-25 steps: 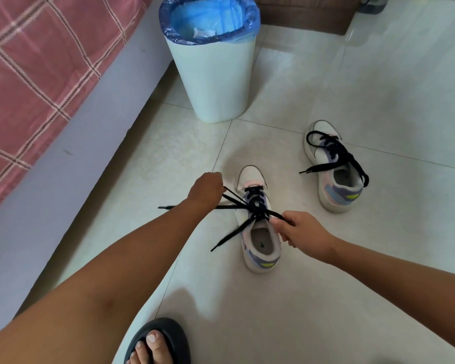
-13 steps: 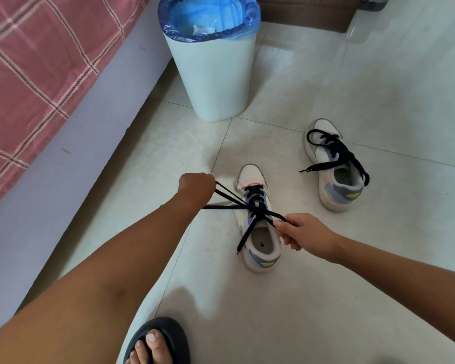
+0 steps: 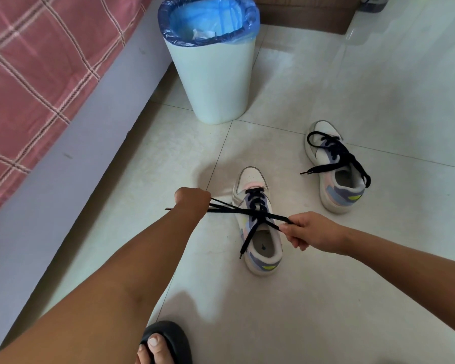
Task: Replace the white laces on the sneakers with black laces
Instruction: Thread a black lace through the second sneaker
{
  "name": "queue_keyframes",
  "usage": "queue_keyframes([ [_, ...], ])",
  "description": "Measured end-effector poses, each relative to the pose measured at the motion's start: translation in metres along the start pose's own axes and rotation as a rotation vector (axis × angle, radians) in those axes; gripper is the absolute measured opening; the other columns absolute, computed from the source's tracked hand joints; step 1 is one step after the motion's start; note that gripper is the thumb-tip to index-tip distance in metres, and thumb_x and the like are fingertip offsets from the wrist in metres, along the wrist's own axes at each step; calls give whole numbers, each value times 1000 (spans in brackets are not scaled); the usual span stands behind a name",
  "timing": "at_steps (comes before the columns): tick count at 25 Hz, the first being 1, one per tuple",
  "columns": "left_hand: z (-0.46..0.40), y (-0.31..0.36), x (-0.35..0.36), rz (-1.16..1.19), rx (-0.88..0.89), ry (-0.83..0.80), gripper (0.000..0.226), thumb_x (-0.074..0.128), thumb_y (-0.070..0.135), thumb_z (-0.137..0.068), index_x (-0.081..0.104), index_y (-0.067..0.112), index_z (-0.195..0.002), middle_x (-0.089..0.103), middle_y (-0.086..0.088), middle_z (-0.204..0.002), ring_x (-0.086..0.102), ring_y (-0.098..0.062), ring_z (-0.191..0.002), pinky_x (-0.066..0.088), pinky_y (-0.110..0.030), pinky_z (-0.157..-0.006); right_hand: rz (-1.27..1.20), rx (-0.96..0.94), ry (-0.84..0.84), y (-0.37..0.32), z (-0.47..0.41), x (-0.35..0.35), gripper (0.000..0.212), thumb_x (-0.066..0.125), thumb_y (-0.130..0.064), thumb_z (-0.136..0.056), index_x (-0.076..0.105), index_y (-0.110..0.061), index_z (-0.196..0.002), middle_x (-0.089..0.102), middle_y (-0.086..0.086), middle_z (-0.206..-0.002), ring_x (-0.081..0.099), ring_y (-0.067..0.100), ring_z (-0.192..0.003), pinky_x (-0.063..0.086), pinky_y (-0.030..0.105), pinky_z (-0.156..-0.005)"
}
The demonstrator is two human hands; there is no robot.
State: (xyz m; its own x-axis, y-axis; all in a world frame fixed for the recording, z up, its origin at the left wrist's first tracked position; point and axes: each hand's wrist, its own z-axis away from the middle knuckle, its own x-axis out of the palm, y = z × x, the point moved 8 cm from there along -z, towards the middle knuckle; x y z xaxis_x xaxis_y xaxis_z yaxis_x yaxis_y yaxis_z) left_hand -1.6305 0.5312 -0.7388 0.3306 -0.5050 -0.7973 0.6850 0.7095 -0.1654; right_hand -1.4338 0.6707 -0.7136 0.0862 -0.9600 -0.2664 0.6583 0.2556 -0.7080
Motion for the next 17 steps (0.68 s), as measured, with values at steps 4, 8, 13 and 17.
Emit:
queue_keyframes([
  [4, 7, -9, -28, 647, -58, 280, 20, 32, 20, -100, 51, 15, -104, 62, -5, -91, 59, -29, -84, 42, -35, -73, -463, -3, 284, -10, -14, -31, 23, 45, -23, -99, 64, -13, -91, 68, 2, -83, 65, 12, -76, 48, 27, -75],
  [8, 37, 18, -77, 1201, 214, 393, 13, 45, 22, -98, 56, 19, -92, 57, 5, -75, 50, -11, -63, 42, -23, -62, -594, 45, 205, -29, -32, -12, 10, 46, -10, -97, 55, -7, -100, 54, 6, -67, 50, 11, -50, 46, 25, -66],
  [13, 49, 55, -122, 1406, 382, 289, 11, 60, 24, -91, 58, 15, -97, 60, -2, -83, 56, -9, -63, 41, -13, -50, 191, -121, 43, -65, -40, 18, 6, 51, -17, -90, 56, -13, -90, 58, 0, -85, 53, 13, -76, 45, 23, -71],
  [17, 40, 78, -81, 1015, 398, -26, 44, 37, 50, -97, 57, 10, -93, 61, -6, -88, 57, -19, -76, 45, -30, -74, -119, -62, 89, -67, -35, 11, 34, 41, -33, -100, 63, -11, -86, 60, -9, -67, 46, 2, -51, 36, 12, -53],
])
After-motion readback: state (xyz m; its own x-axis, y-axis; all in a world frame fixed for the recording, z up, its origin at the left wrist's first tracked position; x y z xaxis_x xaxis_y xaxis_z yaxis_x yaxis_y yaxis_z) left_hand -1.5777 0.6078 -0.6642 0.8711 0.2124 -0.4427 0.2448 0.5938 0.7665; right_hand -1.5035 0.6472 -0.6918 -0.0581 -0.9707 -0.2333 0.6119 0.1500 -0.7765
